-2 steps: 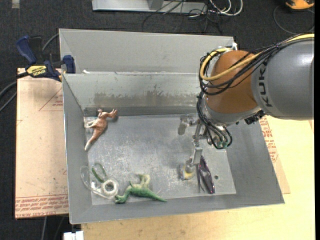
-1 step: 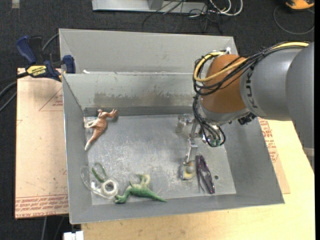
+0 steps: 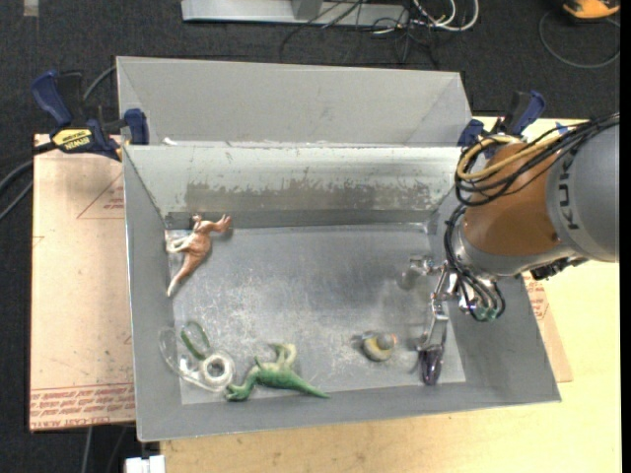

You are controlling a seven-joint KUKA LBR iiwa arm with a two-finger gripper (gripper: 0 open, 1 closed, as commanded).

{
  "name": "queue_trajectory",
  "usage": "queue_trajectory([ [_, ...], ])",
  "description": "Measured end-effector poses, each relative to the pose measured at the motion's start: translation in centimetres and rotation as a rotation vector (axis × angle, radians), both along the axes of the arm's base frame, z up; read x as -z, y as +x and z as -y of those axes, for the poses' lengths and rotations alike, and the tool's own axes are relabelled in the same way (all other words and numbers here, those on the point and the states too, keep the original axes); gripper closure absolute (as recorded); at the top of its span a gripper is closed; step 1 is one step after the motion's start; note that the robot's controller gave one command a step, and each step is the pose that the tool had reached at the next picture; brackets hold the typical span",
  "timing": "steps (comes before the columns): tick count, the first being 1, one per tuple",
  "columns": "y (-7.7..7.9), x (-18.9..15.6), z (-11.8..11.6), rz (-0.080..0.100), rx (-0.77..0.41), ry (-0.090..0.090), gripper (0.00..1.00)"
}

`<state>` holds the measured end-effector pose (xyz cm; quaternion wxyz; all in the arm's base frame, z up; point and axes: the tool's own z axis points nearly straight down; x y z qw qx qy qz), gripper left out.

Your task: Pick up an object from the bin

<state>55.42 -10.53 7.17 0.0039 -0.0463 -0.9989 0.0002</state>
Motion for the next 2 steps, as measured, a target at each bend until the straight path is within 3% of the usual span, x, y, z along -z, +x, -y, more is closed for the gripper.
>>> queue_trajectory([
  [1,2.0,-0.5,-2.0,0.005,-0.114,0.003,0.0],
  [2,-4.2,0.3,-3.6,-0.004,-0.076,0.003,0.0],
])
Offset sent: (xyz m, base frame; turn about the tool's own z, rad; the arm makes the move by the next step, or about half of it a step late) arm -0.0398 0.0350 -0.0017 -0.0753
